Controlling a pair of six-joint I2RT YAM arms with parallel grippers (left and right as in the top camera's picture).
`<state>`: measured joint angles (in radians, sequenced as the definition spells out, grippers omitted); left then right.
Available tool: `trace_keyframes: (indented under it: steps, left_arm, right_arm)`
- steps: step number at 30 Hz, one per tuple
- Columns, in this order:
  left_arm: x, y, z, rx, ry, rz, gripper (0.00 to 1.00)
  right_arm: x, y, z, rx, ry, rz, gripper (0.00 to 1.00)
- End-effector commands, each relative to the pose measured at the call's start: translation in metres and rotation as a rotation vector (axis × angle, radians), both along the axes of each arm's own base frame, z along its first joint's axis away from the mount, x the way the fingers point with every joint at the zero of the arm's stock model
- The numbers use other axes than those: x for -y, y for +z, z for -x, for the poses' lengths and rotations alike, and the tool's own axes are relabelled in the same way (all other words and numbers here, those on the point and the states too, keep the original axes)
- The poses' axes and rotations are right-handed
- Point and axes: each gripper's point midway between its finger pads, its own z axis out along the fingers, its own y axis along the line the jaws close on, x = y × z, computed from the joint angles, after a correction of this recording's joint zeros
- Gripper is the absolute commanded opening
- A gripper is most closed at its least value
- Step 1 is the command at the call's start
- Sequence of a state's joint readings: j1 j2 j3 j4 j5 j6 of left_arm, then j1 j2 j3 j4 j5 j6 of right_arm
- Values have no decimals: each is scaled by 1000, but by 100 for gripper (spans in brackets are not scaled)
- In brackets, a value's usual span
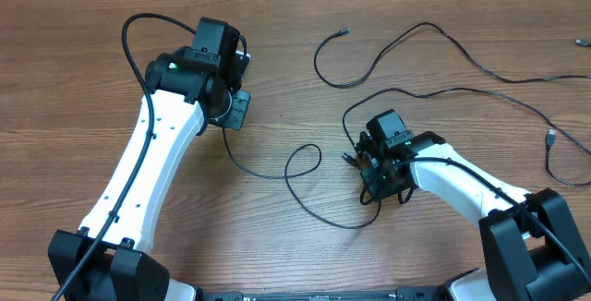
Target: Untangle cables
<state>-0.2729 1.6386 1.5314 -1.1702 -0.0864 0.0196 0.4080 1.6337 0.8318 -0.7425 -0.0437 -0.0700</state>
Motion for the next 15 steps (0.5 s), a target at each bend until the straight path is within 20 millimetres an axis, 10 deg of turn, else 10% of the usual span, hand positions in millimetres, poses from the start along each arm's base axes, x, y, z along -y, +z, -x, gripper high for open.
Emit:
trace_keyframes:
  steps: [1, 15]
  left_arm:
    - [0, 8, 0, 25, 20, 22, 4]
    - [9, 8, 3, 9, 2, 73, 4]
  right_arm:
    - [2, -5, 2, -31, -53, 7, 4]
    - [33, 96, -32, 234, -461, 82, 4]
